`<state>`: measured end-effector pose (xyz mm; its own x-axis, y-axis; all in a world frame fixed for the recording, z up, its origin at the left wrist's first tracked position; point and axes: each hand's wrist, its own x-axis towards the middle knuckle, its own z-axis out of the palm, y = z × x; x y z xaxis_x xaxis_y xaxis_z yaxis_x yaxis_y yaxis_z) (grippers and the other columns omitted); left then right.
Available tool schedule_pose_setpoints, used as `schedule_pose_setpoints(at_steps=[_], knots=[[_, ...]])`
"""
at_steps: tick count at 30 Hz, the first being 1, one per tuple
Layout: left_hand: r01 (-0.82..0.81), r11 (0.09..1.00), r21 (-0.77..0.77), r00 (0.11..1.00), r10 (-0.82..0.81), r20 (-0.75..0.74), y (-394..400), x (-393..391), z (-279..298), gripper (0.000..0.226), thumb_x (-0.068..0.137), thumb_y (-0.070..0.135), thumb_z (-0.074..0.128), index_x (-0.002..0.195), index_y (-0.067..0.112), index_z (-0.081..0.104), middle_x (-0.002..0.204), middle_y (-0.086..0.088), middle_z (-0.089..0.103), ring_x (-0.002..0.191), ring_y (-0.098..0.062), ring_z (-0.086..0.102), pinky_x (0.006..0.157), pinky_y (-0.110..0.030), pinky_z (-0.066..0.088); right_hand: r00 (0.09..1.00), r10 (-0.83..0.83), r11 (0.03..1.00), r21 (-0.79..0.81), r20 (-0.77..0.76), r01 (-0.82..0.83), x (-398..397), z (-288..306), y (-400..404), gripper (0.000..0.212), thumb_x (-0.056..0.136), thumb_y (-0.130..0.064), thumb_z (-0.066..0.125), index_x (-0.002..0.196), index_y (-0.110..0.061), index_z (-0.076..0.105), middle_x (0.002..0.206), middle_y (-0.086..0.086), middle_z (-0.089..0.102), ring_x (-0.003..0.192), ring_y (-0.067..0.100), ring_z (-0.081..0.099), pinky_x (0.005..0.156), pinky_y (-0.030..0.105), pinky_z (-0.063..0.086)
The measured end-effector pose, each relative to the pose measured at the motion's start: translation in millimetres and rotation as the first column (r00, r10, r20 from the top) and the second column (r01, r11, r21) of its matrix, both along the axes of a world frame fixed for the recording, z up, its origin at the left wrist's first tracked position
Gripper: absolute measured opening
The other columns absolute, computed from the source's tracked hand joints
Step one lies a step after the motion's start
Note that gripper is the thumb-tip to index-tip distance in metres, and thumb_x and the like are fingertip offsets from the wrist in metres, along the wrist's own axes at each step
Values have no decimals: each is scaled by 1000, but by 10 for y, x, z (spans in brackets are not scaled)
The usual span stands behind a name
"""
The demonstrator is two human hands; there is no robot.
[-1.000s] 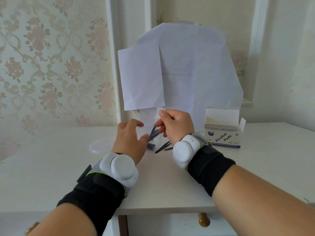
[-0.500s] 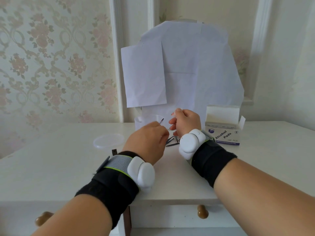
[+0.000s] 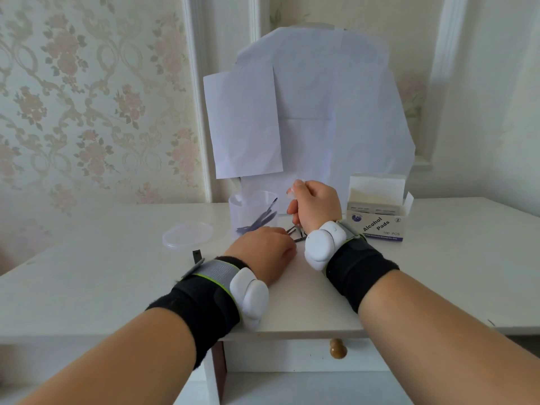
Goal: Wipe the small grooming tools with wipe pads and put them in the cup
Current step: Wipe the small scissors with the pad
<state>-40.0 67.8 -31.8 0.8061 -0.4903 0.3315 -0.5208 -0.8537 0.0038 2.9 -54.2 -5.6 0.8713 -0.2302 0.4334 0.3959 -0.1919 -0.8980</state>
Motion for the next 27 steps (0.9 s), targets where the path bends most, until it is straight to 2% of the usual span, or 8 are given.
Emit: schedule_pose_setpoints(at_steps=[5, 9, 13, 19, 24, 27], knots=[[-19, 1000, 10, 1000, 19, -12, -1, -19, 0, 24, 96, 17, 43, 95, 16, 67, 101, -1, 62, 98, -21, 59, 89, -37, 47, 999, -16, 995, -97, -43, 11, -1, -55, 13, 30, 92, -25, 51, 72, -8, 66, 43, -3, 59, 39, 17, 49, 55, 30, 48], [-16, 1000, 3, 1000, 16, 10, -4, -17, 25, 22, 96, 12, 44, 104, 15, 65, 105, -4, 62, 102, -22, 58, 91, -33, 44, 999, -3, 993, -116, -53, -4, 1, -67, 36, 31, 93, -25, 51, 72, -10, 67, 46, -2, 59, 40, 17, 49, 50, 27, 42], [8, 998, 69, 999, -10, 35, -72, 4, 51, 29, 91, 5, 46, 113, 15, 62, 114, -5, 60, 108, -21, 56, 95, -30, 42, 999, -31, 993, -114, -45, 26, 22, -77, 11, 31, 93, -25, 51, 70, -12, 66, 46, 0, 59, 38, 16, 49, 51, 27, 42], [-61, 973, 221, 995, 41, 93, -124, 40, 50, 25, 92, 4, 43, 108, 11, 62, 108, -9, 59, 103, -25, 58, 86, -33, 47, 997, -62, 995, -85, -34, 59, 41, -86, 22, 31, 92, -22, 54, 67, -11, 66, 49, 4, 59, 45, 20, 50, 57, 33, 49], [-119, 957, 265, 989, 90, 121, -129, 14, 78, 25, 95, 5, 41, 113, 8, 58, 112, -11, 58, 104, -26, 59, 87, -34, 48, 997, -29, 997, -78, -67, 24, 52, -94, 2, 30, 92, -23, 54, 71, -8, 67, 49, 2, 59, 44, 21, 50, 54, 31, 44], [-137, 946, 293, 984, 96, 150, -142, 8, 79, 25, 95, 4, 39, 114, 7, 56, 112, -11, 59, 105, -26, 59, 86, -34, 47, 997, -22, 997, -74, -72, 17, 31, -85, 8, 29, 92, -24, 54, 71, -8, 67, 48, 2, 59, 43, 22, 50, 54, 33, 48]])
